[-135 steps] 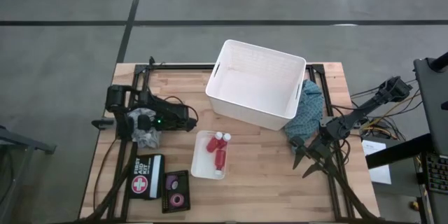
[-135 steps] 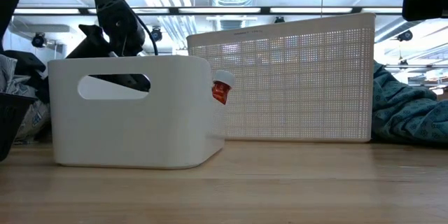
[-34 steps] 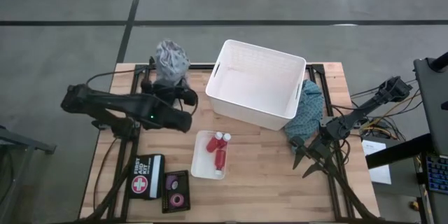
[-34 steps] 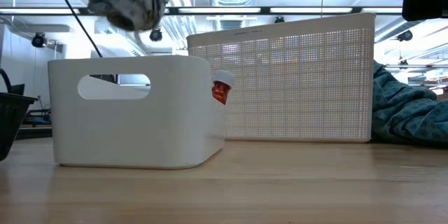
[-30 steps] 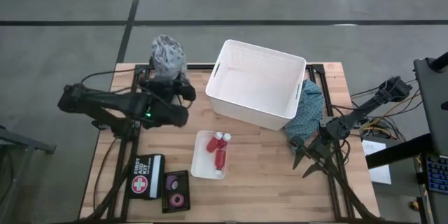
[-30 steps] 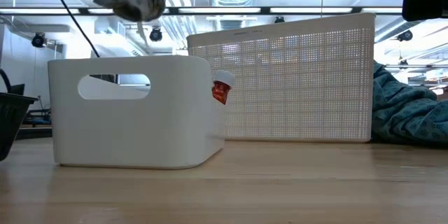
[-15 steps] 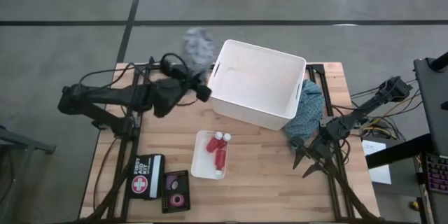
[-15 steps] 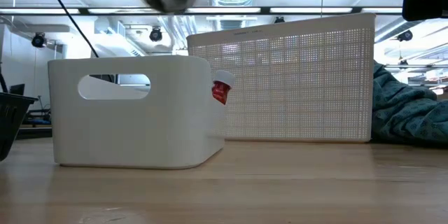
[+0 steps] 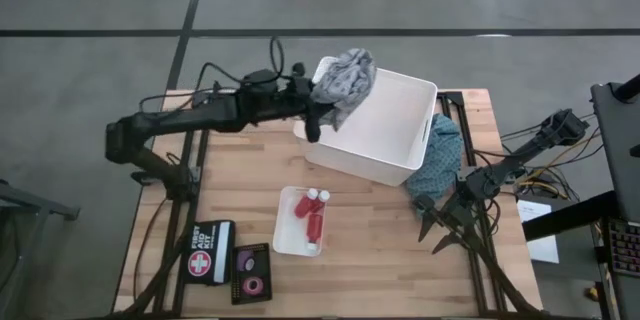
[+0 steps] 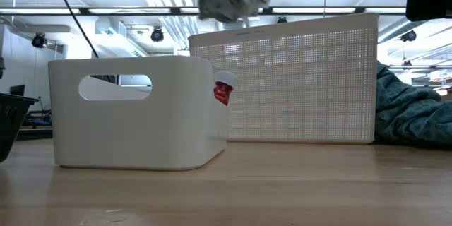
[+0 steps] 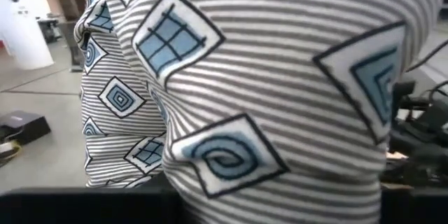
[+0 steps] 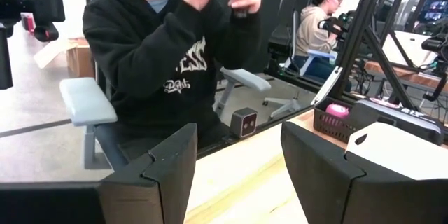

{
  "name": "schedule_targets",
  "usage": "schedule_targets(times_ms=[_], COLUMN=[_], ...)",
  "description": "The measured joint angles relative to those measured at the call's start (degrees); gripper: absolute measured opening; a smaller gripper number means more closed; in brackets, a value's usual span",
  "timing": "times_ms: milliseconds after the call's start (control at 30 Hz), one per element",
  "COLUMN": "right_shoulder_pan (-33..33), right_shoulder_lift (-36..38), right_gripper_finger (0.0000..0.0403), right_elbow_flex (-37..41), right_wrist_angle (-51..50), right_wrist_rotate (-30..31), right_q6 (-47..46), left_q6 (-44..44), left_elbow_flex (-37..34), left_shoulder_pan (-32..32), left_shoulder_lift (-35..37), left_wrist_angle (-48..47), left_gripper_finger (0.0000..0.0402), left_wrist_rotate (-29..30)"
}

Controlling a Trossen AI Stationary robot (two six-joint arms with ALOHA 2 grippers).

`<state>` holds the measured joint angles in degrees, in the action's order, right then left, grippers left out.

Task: Pick & Place Medicine items
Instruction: Put the gray patient gown into the big white bin

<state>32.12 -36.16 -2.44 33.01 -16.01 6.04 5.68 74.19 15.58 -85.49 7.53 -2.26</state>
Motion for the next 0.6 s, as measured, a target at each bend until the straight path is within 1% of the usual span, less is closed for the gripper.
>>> schedule_targets(times_ms=[100, 233, 333, 500, 600], right_shoulder_pan=[0.0, 0.0, 0.0, 0.0, 0.0], right_shoulder_lift=[0.0, 0.0, 0.0, 0.0, 0.0], right_gripper_finger=[0.0206, 0.0206, 0.0206, 0.0206, 0.0206], right_elbow_flex=[0.0, 0.0, 0.0, 0.0, 0.0], right_wrist_angle=[0.0, 0.0, 0.0, 0.1, 0.0], right_wrist_rotate=[0.0, 0.0, 0.0, 0.0, 0.0], right_q6=[0.0, 0.1, 0.1, 0.1, 0.1], left_q6=[-1.4, -1.6, -1.6, -1.6, -1.6], left_elbow_flex=[0.0, 3.0, 7.9, 16.6, 21.3], left_shoulder_pan=[1.6, 2.3, 2.4, 2.4, 2.4], left_shoulder_lift=[-3.9, -9.3, -13.5, -20.7, -24.2], left_wrist_angle=[4.2, 3.4, -1.4, -13.2, -18.5], left_gripper_finger=[0.0129, 0.0129, 0.0130, 0.0133, 0.0133], left_wrist_rotate=[-1.7, -1.7, -1.8, -1.8, -1.3])
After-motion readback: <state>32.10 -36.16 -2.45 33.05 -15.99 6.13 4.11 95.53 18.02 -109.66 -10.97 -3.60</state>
